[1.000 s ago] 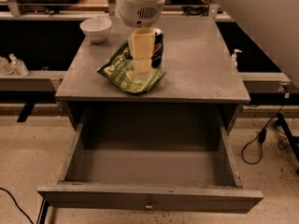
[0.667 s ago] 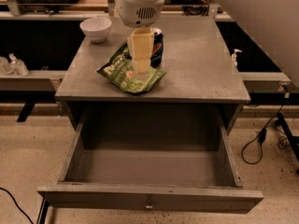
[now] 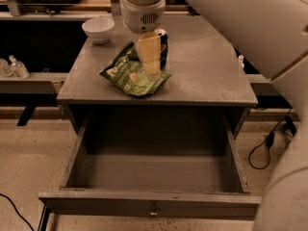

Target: Place green jalapeno chip bag into top drawer

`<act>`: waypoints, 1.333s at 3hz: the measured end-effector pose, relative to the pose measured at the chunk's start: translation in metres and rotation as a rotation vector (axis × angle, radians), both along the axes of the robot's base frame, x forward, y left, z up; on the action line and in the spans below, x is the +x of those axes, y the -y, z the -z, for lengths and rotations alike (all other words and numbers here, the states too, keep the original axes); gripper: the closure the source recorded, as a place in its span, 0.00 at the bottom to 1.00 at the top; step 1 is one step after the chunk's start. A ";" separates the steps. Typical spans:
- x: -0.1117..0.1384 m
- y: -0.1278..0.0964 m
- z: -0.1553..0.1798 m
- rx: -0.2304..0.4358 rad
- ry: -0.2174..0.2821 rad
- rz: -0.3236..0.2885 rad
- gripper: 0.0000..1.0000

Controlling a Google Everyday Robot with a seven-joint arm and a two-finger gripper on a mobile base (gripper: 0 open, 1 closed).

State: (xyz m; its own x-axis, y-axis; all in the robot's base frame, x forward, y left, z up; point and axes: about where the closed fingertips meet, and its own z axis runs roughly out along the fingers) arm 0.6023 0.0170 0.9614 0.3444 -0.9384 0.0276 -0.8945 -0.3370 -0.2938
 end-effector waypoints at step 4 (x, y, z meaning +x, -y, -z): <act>0.026 0.044 0.101 -0.039 -0.126 0.083 0.02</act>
Offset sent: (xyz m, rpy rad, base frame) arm 0.0071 -0.0553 -0.0886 -0.0877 0.1649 -0.0503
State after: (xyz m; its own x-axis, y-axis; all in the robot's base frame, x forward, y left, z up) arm 0.6282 -0.0266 0.8608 0.2688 -0.9628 0.0264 -0.9487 -0.2694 -0.1653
